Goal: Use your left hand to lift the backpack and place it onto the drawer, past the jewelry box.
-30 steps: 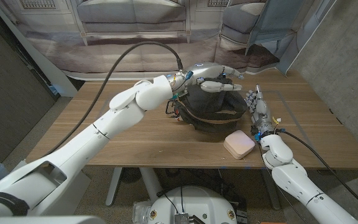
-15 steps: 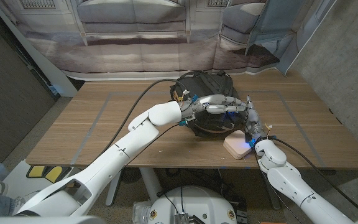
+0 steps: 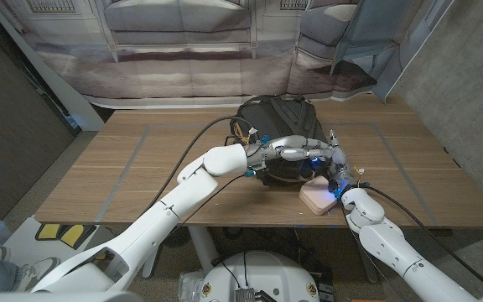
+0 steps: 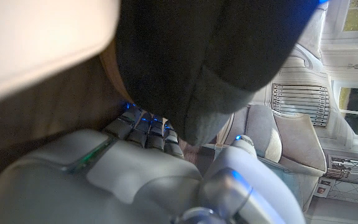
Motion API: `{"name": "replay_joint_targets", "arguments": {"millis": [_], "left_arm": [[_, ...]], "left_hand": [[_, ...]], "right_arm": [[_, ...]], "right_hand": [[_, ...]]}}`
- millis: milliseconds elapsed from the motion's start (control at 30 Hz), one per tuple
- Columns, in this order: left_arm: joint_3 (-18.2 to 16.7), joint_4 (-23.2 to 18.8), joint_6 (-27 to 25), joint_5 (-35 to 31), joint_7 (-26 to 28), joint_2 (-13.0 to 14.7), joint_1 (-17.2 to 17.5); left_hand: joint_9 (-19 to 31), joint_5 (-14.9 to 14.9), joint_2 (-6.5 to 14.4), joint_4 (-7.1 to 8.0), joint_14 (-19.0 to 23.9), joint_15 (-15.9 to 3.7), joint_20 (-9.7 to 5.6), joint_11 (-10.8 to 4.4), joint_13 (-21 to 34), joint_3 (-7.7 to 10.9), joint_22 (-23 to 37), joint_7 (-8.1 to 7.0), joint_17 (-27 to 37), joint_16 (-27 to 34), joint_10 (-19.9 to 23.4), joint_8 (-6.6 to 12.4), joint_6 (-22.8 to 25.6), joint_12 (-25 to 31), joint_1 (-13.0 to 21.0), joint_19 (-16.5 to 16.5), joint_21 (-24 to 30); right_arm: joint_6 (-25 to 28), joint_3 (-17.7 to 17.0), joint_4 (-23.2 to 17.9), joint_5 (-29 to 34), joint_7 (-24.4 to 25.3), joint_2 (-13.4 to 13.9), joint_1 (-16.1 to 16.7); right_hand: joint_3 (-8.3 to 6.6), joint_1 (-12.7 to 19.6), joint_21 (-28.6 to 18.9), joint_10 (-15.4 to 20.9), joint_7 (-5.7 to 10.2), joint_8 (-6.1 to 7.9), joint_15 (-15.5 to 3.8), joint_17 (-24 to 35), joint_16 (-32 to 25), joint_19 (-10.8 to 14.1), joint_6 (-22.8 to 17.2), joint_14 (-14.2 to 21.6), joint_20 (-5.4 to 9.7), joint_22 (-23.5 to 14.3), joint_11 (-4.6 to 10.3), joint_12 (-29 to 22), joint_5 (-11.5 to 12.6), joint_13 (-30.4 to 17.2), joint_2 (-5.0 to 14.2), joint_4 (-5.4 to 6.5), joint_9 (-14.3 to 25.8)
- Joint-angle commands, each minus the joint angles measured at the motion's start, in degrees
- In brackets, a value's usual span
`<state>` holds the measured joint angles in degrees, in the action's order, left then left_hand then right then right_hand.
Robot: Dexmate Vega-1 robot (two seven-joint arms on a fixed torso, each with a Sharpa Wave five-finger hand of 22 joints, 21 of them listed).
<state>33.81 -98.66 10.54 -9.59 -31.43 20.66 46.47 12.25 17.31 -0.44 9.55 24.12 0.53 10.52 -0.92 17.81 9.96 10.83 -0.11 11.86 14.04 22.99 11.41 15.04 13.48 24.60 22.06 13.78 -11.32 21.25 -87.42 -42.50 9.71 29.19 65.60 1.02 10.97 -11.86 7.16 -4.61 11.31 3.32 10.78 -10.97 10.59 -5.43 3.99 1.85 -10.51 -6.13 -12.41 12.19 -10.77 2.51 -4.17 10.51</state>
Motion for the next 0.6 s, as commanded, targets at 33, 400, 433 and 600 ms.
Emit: {"name": "replay_joint_targets", "arguments": {"millis": [33, 400, 433, 600], "left_arm": [[-2.9, 16.1, 35.5, 7.2, 16.4, -2.6, -10.9], [2.1, 23.8, 48.6, 27.0, 6.1, 0.3, -10.5], [3.1, 24.3, 48.6, 31.0, 4.1, 0.9, -10.8], [0.7, 21.4, 46.2, 27.2, 7.0, 3.1, -9.6]], "left_hand": [[-0.5, 0.5, 5.5, -1.6, -1.4, -1.07, 1.2, -1.29, -3.7, -3.8, 0.2, 1.29, -0.3, -2.3, -0.1, 2.31, 2.0, -1.3, -5.6, -0.5, -2.0], [-0.7, -0.4, 6.9, -2.88, 2.0, -2.54, 0.67, -2.44, -4.3, -2.39, 0.2, -0.18, -0.5, -1.3, 3.4, 3.17, 5.8, -0.2, -3.1, -0.1, -1.5], [-0.7, -0.5, 6.9, -2.88, 2.0, -2.52, 0.64, -2.5, -4.3, -2.34, 0.2, -0.32, -0.5, -1.3, 3.4, 3.16, 5.9, -0.2, -3.1, -0.1, -1.5], [-0.7, -0.6, 8.3, -2.87, 2.3, -2.83, 1.04, -2.9, -4.4, -1.46, 0.2, -0.88, -0.5, -1.3, 3.6, 3.18, 6.3, -0.2, -2.5, -0.2, -1.5]], "right_arm": [[33.3, 8.7, 2.3, -0.8, 4.6, 1.8, -4.9], [32.9, 6.8, -1.5, -2.6, 9.2, 2.8, -1.7], [34.3, 7.2, -1.5, -2.6, 9.0, 3.2, -2.3], [36.4, 8.7, -0.4, -2.0, 8.2, 3.1, -5.4]], "right_hand": [[-0.34, 0.0, 0.1, 0.5, 0.88, -0.11, -0.38, 0.4, 0.0, 0.0, 0.3, -0.1, 0.78, -0.3, 0.77, -0.3, 0.1, -0.2, 2.05, 0.3, 0.3], [-0.17, -0.2, 0.1, 0.6, 0.98, -0.06, -0.29, 0.4, 0.0, 0.0, 0.2, 0.0, 0.75, -0.3, 0.69, -0.3, 0.1, -0.2, 1.83, 0.34, 0.3], [-0.15, -0.2, 0.1, 0.6, 1.01, -0.07, -0.15, 0.4, 0.0, 0.0, 0.2, -0.1, 0.76, -0.3, 0.69, -0.3, 0.1, -0.2, 1.81, 0.35, 0.3], [-0.09, -0.2, 0.1, 0.6, 1.01, -0.05, -0.11, 0.4, 0.0, -0.1, 0.2, -0.2, 0.73, -0.3, 0.66, -0.3, 0.0, -0.2, 1.72, 0.34, 0.3]]}}
